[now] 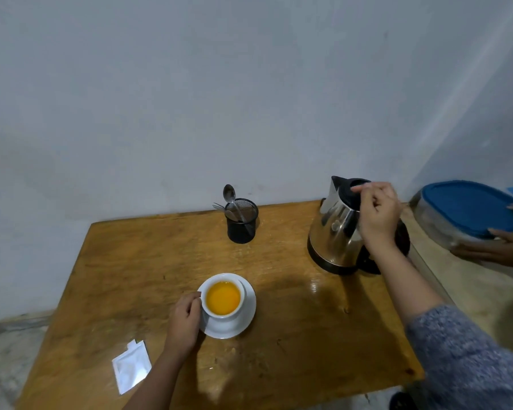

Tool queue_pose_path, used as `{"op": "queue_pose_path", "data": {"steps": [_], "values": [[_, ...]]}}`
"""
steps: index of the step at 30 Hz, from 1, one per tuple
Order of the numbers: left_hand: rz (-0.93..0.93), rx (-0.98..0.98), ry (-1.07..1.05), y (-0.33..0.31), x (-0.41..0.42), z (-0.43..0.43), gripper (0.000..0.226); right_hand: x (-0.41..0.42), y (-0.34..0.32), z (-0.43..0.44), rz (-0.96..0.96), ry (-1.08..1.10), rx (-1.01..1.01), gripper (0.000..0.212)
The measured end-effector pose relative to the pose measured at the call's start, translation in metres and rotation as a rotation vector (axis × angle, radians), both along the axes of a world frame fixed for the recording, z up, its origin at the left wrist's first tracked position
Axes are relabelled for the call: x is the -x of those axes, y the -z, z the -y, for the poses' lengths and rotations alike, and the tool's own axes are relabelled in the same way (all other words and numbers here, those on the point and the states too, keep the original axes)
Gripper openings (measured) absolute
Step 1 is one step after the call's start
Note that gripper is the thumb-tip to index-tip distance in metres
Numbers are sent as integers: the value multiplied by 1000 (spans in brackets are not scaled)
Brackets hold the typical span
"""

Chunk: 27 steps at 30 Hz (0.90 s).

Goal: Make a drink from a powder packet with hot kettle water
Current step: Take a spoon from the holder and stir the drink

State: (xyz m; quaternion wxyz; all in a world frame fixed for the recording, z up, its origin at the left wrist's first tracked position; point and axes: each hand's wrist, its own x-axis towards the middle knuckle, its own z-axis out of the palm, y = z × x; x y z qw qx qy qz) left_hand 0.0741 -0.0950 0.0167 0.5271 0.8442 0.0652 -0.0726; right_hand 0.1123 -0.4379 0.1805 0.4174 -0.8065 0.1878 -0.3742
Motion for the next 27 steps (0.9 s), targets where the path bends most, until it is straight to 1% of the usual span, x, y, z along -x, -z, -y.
{"op": "queue_pose_path", "data": {"steps": [2,4,6,8,11,12,16,20,23,25,27], "values": [[-9,-3,4,1,0,-1,23,-18,0,-22,-74,-154,-28,26],[-10,5,7,0,0,1,25,-40,13,-43,-207,-305,-29,20],[-20,16,-7,-3,0,2,25,-64,32,-64,-419,-467,53,17],[-32,23,-33,-4,-1,3,25,-86,52,-82,-558,-575,139,14],[-46,16,-39,-5,-2,2,24,-114,68,-102,-673,-599,156,16],[-50,14,-39,-4,-2,2,24,-123,73,-107,-701,-587,191,18],[-60,59,-69,0,-2,2,26,-155,91,-121,-823,-496,449,14],[-64,71,-97,-2,-2,4,26,-176,106,-128,-987,-564,499,16],[-78,68,-100,-4,-3,5,27,-187,114,-132,-1069,-620,513,13],[-91,56,-96,-4,-3,5,26,-194,122,-133,-1083,-626,496,26],[-96,56,-96,-3,-3,5,28,-200,130,-132,-1054,-610,490,37]]}}
